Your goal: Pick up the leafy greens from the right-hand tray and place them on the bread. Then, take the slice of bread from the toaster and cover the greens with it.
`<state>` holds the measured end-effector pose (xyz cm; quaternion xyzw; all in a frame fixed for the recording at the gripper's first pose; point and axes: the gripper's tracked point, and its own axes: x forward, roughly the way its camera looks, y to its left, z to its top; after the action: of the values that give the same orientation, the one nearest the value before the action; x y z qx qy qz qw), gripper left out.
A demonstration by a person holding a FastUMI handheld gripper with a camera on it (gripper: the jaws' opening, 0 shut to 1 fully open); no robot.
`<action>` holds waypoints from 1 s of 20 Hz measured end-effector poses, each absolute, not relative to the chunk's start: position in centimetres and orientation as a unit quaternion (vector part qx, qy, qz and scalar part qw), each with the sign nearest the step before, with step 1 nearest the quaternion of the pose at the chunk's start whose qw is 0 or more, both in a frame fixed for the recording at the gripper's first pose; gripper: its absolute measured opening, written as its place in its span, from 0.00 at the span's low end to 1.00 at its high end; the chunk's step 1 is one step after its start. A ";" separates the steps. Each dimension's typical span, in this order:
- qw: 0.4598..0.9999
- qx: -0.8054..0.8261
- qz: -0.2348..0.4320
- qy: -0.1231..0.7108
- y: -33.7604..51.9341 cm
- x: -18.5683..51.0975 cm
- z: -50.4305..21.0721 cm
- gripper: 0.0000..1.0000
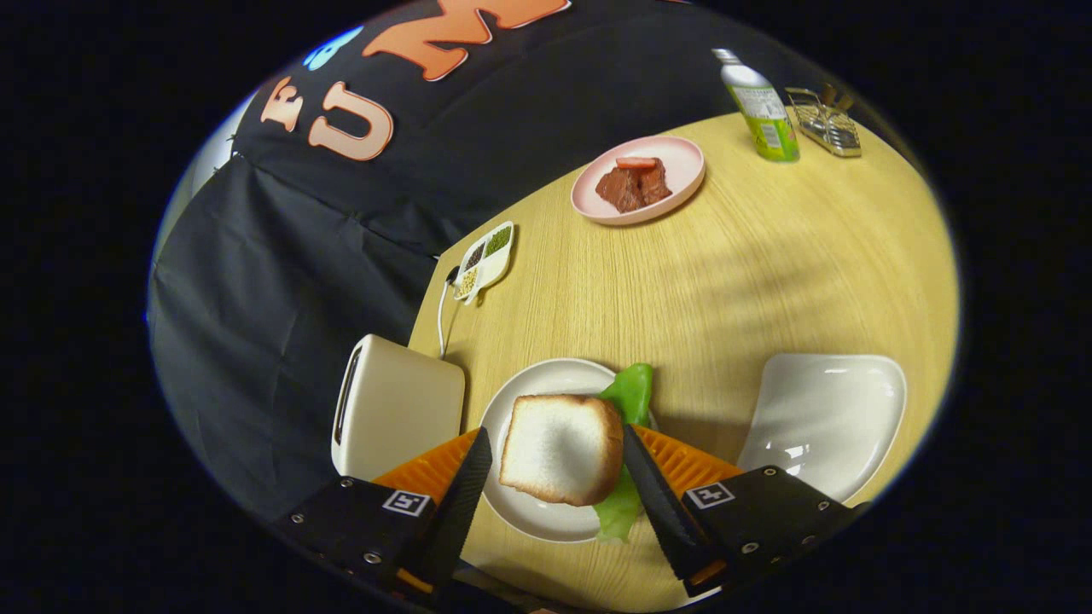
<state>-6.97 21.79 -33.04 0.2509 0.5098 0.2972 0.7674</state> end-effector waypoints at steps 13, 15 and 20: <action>0.905 0.196 0.262 0.273 16.0 0.1 -15.4 0.98; 0.923 0.180 0.254 0.225 15.1 0.9 -11.9 0.98; 0.955 0.149 0.227 0.122 12.8 1.9 -4.0 0.98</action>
<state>1.95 12.78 -3.99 0.1492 0.1220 0.2266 0.9547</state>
